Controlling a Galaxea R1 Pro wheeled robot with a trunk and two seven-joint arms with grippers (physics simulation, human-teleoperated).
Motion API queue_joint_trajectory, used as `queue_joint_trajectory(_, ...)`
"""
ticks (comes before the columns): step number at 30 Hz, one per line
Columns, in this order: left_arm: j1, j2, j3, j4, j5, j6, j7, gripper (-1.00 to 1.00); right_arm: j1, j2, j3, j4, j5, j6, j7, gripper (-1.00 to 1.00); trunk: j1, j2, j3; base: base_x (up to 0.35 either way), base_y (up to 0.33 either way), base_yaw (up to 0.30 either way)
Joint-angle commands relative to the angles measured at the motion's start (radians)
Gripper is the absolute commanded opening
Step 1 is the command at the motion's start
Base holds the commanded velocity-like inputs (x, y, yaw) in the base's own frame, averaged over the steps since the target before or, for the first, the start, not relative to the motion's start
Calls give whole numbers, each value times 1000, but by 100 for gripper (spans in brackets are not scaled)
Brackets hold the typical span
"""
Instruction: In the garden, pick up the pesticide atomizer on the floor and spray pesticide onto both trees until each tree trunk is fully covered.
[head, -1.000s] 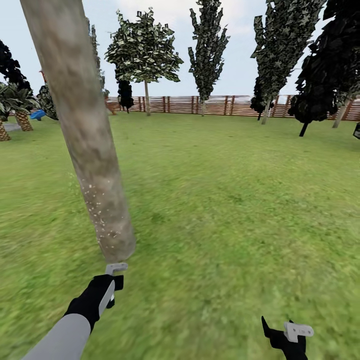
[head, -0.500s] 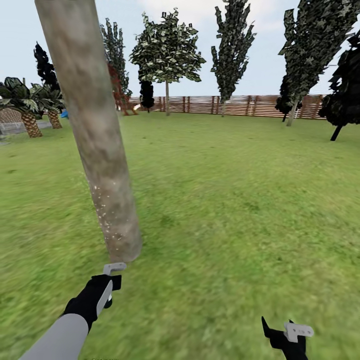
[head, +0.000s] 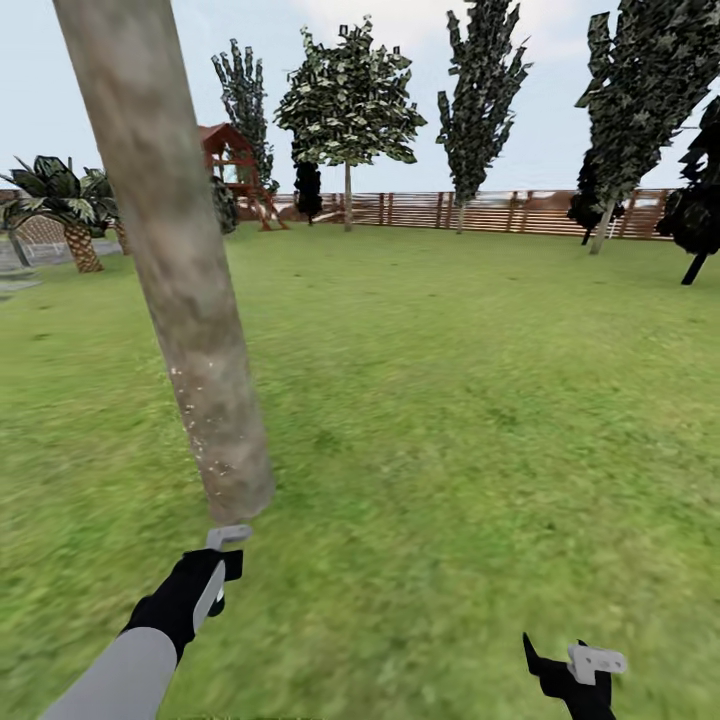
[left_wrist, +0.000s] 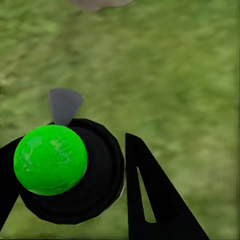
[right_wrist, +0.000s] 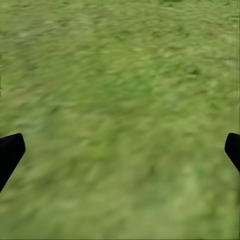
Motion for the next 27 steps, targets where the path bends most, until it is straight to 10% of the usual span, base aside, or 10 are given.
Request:
queue_joint_trajectory(1, 0, 0, 0, 0, 0, 0, 0, -100, 0, 0, 0, 0, 0, 0, 0, 100, 0, 0, 0, 0, -273, 268)
queue_joint_trajectory(14, 0, 2, 3, 0, 0, 0, 0, -100, 0, 0, 0, 0, 0, 0, 0, 100, 0, 0, 0, 70, -263, 267)
queue_joint_trajectory(27, 0, 2, 3, 0, 1, 1, 0, -100, 0, -1, 0, -1, 0, 0, 0, 100, 0, 0, 0, 231, -203, 16)
